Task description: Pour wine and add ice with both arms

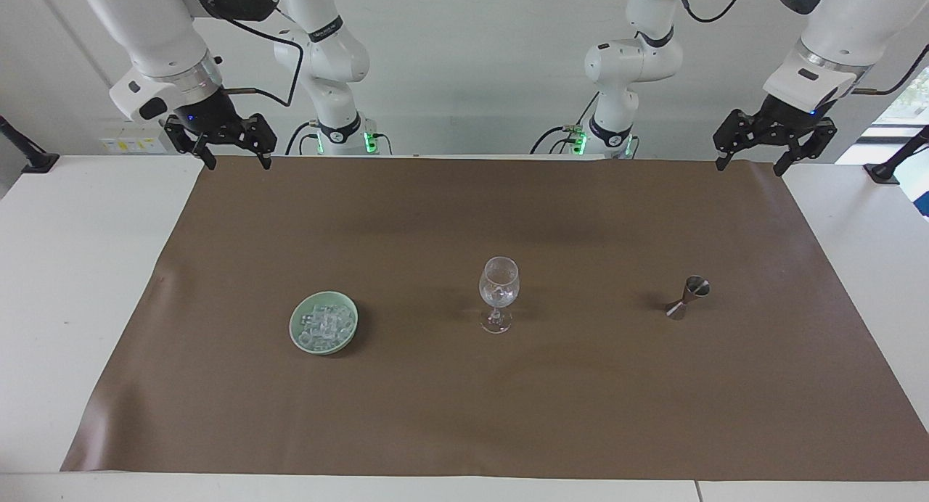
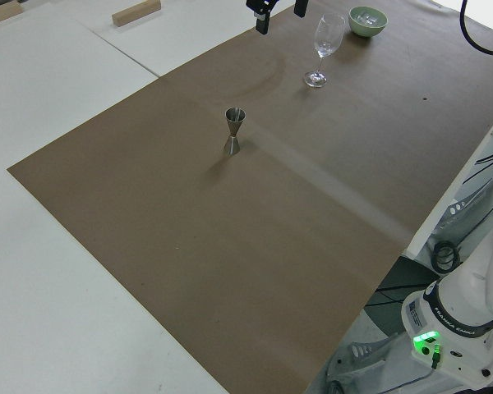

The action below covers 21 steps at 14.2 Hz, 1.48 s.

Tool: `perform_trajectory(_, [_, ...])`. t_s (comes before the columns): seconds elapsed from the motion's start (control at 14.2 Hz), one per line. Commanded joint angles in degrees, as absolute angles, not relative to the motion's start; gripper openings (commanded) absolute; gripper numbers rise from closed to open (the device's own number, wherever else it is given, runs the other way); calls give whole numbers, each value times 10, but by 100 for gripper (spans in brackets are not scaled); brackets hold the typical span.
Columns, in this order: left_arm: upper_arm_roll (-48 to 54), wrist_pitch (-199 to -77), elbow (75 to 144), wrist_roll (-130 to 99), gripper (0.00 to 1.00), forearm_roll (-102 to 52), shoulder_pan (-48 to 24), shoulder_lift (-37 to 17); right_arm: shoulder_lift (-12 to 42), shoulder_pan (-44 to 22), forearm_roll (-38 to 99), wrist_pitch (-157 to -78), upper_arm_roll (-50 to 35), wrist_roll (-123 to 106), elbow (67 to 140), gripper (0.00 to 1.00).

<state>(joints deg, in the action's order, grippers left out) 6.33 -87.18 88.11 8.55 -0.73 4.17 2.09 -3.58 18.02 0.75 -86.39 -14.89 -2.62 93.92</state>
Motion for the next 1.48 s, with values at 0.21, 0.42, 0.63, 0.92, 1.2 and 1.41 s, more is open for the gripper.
perform_trajectory(0.21, [68,-874,884,90,100,-1,46,32,-39,97,20,-864,-30,-47,941,100])
perform_trajectory(0.42, [67,-872,884,89,100,-1,46,32,-40,96,20,-860,-26,-62,941,100])
perform_trajectory(0.63, [66,-871,884,88,100,-1,47,32,-40,95,20,-860,-26,-63,941,100])
perform_trajectory(0.92, [63,-870,884,88,100,-1,47,32,-40,95,20,-864,-31,-58,941,100])
perform_trajectory(1.2, [63,-870,884,88,100,-1,47,32,-38,95,20,-866,-31,-52,933,100])
perform_trajectory(1.41, [63,-870,884,88,100,-1,47,32,-37,96,15,-869,-31,-55,929,100])
